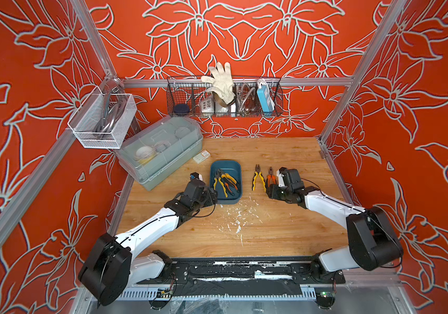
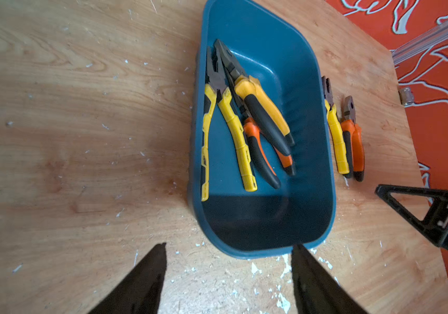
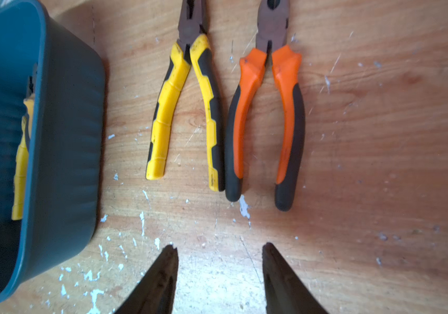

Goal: Take the pliers out of the storage box
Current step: Pick up the pliers from the storage box.

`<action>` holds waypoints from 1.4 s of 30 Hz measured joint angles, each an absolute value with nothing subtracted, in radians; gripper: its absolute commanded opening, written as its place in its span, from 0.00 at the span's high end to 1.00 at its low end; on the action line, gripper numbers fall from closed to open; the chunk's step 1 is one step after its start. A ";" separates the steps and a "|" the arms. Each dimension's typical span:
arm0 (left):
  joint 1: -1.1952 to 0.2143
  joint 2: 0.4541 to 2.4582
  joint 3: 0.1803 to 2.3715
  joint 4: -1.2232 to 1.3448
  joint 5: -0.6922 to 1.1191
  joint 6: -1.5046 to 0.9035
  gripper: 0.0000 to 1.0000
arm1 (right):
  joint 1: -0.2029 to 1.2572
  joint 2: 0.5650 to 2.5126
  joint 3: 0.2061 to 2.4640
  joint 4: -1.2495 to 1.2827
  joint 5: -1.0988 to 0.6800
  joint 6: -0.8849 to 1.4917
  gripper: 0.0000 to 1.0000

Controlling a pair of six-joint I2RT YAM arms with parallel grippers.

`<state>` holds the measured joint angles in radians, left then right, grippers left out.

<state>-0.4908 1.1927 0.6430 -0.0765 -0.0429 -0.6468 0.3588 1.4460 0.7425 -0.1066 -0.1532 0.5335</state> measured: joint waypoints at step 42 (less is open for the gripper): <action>-0.570 2.111 1.718 -0.776 -0.165 -0.837 0.62 | 0.361 1.472 0.755 -0.033 -0.128 0.542 0.51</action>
